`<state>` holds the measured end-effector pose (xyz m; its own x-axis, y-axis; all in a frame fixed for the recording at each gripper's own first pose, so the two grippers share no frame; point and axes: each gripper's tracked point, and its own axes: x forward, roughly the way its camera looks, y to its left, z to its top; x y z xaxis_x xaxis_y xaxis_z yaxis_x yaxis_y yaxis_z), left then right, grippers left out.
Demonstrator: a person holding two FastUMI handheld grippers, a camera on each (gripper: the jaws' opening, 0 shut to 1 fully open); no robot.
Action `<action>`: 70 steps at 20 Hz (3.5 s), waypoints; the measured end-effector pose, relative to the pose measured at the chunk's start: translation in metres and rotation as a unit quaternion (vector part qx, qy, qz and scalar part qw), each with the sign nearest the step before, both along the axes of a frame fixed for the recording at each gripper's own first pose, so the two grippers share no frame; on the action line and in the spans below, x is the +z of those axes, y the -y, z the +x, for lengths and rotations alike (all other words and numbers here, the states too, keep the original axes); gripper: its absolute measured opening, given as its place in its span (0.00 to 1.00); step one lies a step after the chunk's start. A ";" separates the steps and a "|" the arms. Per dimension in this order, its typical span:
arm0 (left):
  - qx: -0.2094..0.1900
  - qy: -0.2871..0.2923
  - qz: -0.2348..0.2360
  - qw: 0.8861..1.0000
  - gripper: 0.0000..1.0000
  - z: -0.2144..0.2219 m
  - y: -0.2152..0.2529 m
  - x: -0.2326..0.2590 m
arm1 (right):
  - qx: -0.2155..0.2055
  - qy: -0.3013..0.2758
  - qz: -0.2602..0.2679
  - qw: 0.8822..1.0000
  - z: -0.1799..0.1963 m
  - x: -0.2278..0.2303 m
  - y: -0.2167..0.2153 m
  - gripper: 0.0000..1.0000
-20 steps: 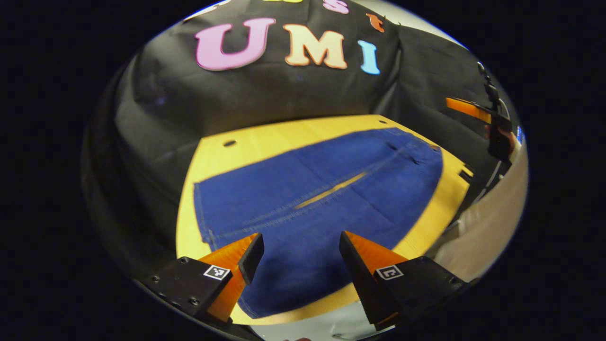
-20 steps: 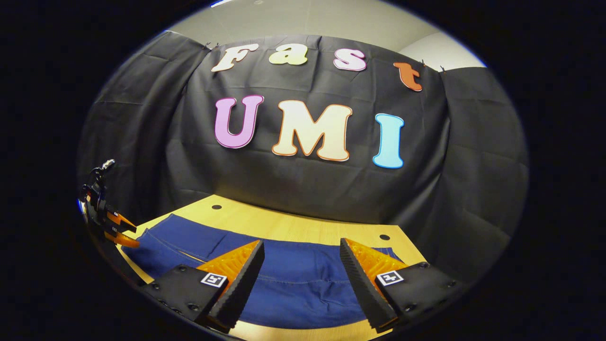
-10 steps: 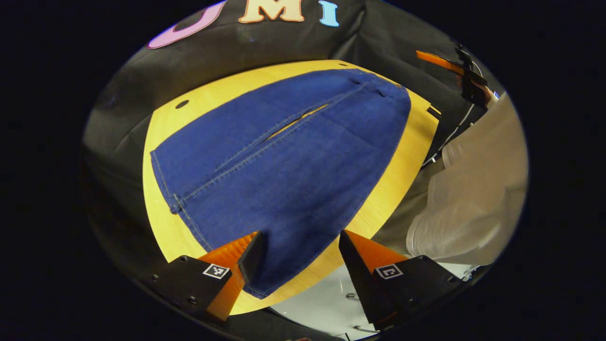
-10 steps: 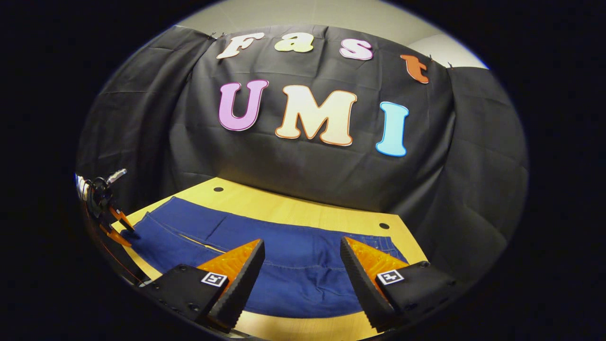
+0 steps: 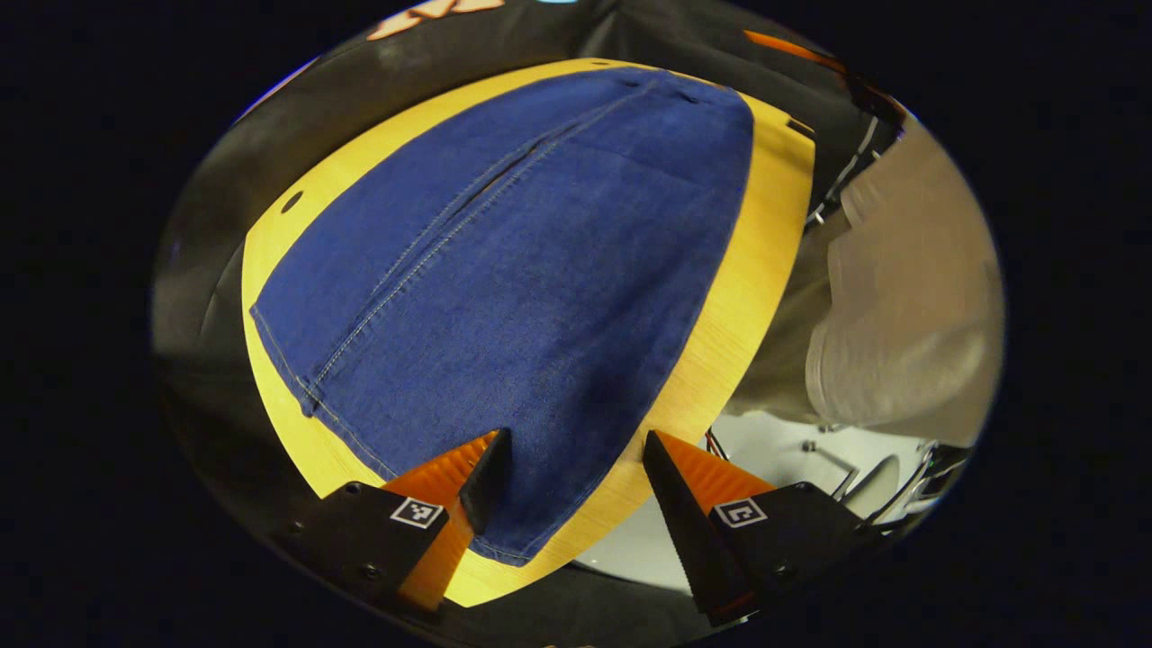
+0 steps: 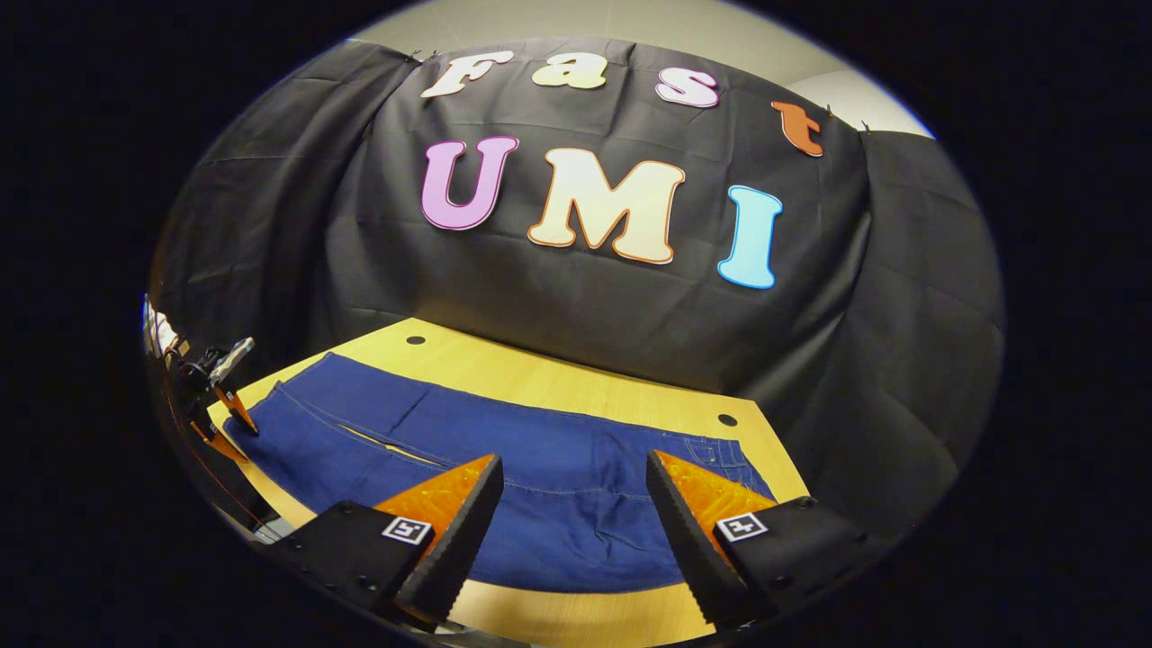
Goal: Grasp the waist and the cuffs of the jeans and fold them to make the two legs overlap; first hold the waist and fold one-third of the jeans toward the cuffs, then hold the cuffs and fold the remaining one-third in the same direction to finish folding.
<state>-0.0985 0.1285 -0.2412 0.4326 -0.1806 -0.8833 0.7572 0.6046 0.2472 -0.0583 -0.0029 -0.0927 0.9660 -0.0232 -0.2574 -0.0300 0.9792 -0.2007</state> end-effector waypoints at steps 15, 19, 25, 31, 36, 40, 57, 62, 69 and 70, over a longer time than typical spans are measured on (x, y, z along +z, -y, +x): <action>0.034 -0.021 0.024 0.999 0.53 0.002 -0.005 -0.002 | 0.029 -0.038 0.015 0.999 0.011 -0.028 -0.006 0.99; 0.034 -0.015 0.031 0.999 0.08 0.009 -0.005 -0.002 | 0.049 -0.053 0.019 0.997 0.015 -0.038 -0.004 0.99; 0.049 -0.036 0.039 0.997 0.00 0.008 -0.004 -0.001 | 0.121 -0.113 0.005 0.986 0.015 -0.076 0.015 1.00; 0.062 -0.040 0.054 0.996 0.00 0.009 -0.003 -0.001 | 0.175 -0.218 -0.039 0.959 0.013 -0.133 0.081 0.99; 0.069 -0.052 0.066 0.994 0.00 0.010 -0.003 -0.003 | 0.213 -0.323 -0.088 0.918 0.000 -0.184 0.134 0.99; 0.078 -0.059 0.070 0.993 0.00 0.011 -0.002 -0.003 | 0.243 -0.383 -0.127 0.882 -0.011 -0.215 0.156 0.99; 0.108 -0.072 0.071 0.989 0.00 0.014 -0.005 -0.005 | 0.260 -0.450 -0.128 0.845 -0.011 -0.247 0.164 0.97; 0.119 -0.062 0.071 0.988 0.00 0.014 -0.004 -0.004 | 0.239 -0.444 -0.119 0.855 0.015 -0.243 0.166 0.53; 0.140 -0.040 0.061 0.987 0.00 0.014 -0.003 -0.004 | 0.187 -0.458 -0.099 0.864 0.020 -0.242 0.169 0.05; 0.143 -0.037 0.058 0.987 0.00 0.014 -0.004 -0.004 | 0.180 -0.458 -0.099 0.865 0.020 -0.241 0.169 0.03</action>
